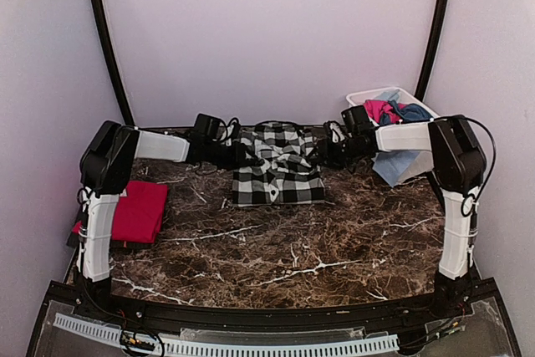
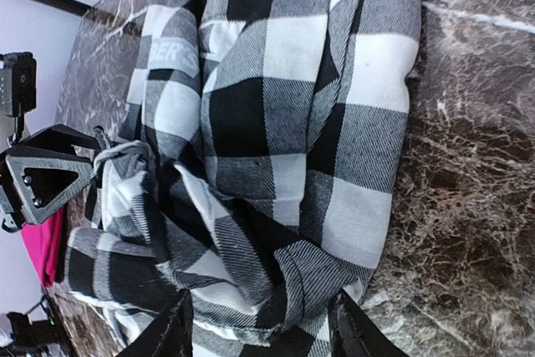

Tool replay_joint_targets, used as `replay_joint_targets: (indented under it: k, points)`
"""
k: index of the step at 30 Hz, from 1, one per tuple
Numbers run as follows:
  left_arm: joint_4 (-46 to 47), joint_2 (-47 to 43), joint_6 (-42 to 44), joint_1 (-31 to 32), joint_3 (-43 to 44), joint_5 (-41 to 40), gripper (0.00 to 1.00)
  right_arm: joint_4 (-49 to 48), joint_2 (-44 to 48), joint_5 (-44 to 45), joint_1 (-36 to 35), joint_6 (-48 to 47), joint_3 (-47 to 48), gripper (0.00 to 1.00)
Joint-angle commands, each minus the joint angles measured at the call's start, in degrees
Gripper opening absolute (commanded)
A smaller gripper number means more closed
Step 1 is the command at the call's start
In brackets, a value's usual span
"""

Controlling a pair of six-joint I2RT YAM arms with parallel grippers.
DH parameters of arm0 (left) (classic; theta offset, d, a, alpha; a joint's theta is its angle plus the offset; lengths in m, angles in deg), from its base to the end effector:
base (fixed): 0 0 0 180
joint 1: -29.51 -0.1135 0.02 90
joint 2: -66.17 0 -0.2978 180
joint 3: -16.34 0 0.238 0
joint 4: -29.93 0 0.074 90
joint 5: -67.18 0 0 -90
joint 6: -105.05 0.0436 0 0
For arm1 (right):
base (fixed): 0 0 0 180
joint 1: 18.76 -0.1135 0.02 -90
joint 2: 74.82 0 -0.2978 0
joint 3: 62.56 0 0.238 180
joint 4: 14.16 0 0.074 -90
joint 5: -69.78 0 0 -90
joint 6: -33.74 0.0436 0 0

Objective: Fold and stack the mixed laundry pile
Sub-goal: Fold the rectangle-folded shirt at the center of the board, then adjust the bundle of staple boxes at the corner of the board.

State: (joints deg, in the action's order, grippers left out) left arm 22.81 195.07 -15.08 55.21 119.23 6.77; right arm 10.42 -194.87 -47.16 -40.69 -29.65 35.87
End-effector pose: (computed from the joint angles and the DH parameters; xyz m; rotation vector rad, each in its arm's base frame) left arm 0.4544 -0.2426 0.1797 0.2351 2.2657 -1.0979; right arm 0.4272 0.1933 0.2021 -0.1366 2.4748 0.9464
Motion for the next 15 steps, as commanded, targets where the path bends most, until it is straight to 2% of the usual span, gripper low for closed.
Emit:
replay_joint_targets:
  k: [1, 4, 5, 7, 11, 15]
  points:
    - [-5.3, -4.1, 2.4, -2.3, 7.8, 0.1, 0.51, 2.0, 7.9, 1.5, 0.5, -2.6, 3.7, 0.61]
    - [-8.5, -5.6, 4.0, -2.9, 11.7, -1.8, 0.63, 4.5, 11.6, 3.7, 0.6, -4.4, 3.5, 0.74]
    - [-10.5, -6.0, 4.4, -3.2, 13.1, -2.0, 0.67, 5.5, 12.8, 4.1, 0.6, -5.2, 3.4, 0.75]
    - [-13.2, -6.8, 5.4, -3.3, 13.9, -2.6, 0.71, 6.4, 15.1, 3.7, 0.7, -6.3, 2.2, 0.76]
    - [-10.8, -11.3, 4.9, -3.4, 7.0, -2.2, 0.71, 3.5, 19.0, -3.6, -1.1, -6.4, -4.5, 0.62]
    - [-6.1, -15.8, 3.3, -3.3, -1.2, 0.4, 0.70, 3.1, 18.5, -4.6, -6.0, -6.6, -8.6, 0.43]
